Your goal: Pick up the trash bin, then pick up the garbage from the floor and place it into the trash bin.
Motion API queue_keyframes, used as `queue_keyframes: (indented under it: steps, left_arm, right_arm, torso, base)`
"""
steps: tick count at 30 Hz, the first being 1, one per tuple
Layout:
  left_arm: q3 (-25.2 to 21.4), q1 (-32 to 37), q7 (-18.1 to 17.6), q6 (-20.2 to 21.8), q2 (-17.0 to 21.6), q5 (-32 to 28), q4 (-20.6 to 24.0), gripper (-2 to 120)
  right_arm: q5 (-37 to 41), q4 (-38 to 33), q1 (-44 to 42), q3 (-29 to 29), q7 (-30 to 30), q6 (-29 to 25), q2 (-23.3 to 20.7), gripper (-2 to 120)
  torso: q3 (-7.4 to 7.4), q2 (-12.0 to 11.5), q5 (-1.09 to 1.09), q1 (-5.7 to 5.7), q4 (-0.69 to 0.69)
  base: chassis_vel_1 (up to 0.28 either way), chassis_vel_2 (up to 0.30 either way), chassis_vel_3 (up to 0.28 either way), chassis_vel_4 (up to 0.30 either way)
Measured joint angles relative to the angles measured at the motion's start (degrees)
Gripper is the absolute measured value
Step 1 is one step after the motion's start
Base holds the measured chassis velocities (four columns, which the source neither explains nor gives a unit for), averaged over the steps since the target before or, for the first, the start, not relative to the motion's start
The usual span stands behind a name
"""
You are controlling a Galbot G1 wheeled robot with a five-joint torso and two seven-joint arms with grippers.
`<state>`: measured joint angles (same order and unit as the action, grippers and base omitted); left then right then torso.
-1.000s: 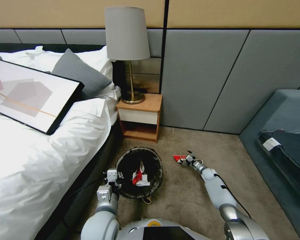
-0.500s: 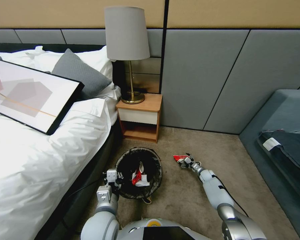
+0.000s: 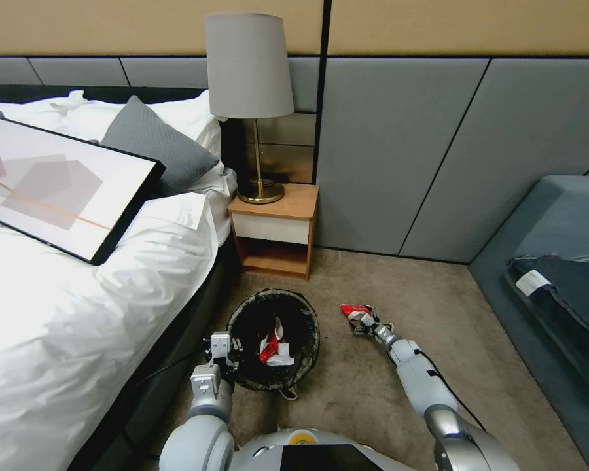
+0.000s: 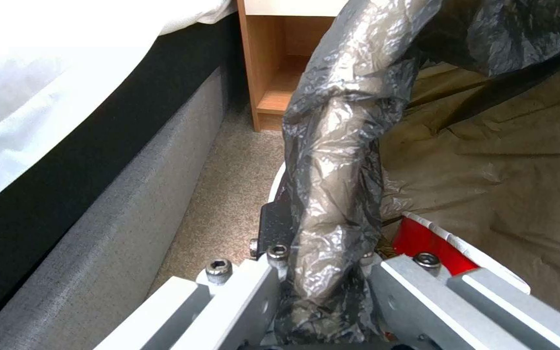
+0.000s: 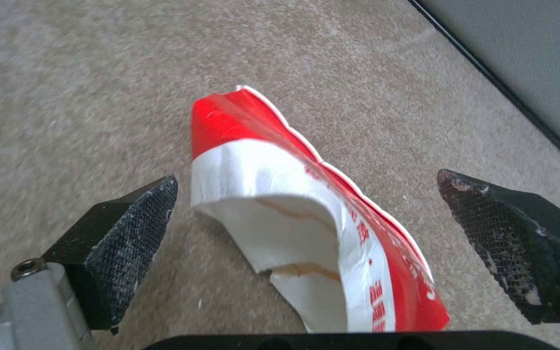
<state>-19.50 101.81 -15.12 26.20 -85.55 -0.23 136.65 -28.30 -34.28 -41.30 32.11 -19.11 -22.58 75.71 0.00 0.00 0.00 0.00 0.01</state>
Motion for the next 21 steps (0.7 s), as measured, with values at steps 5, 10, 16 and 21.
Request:
queue_keyframes:
  steps: [5, 10, 16, 21]
  left_arm:
    - [-0.25, 0.09, -0.01, -0.03, 0.02, 0.00, 0.00, 0]
    - [-0.21, 0.15, -0.07, -0.10, 0.02, 0.01, 0.00, 0]
    - [-0.07, 0.17, -0.12, -0.13, 0.00, 0.03, 0.01, 0]
    - [-0.06, 0.21, -0.13, -0.14, 0.03, 0.04, 0.12, 0]
  right_arm:
    - [0.78, 1.24, 0.94, -0.11, 0.06, 0.84, 0.44, 100]
    - [1.20, 1.75, 1.40, -0.42, 0.06, 1.57, 0.84, 93]
    - [2.41, 2.66, 0.99, -0.59, 0.06, 2.74, 1.52, 72]
    - [2.86, 2.91, 0.39, -0.57, 0.09, 3.18, 1.76, 58]
  torso:
    - [0.00, 0.00, 0.00, 0.00, 0.00]
    - [0.00, 0.00, -0.01, 0.00, 0.00]
    - [0.00, 0.00, -0.01, 0.00, 0.00]
    - [0.00, 0.00, 0.00, 0.00, 0.00]
  base:
    - [0.000, 0.000, 0.000, 0.000]
    - [0.000, 0.000, 0.000, 0.000]
    - [0.000, 0.000, 0.000, 0.000]
    - [0.000, 0.000, 0.000, 0.000]
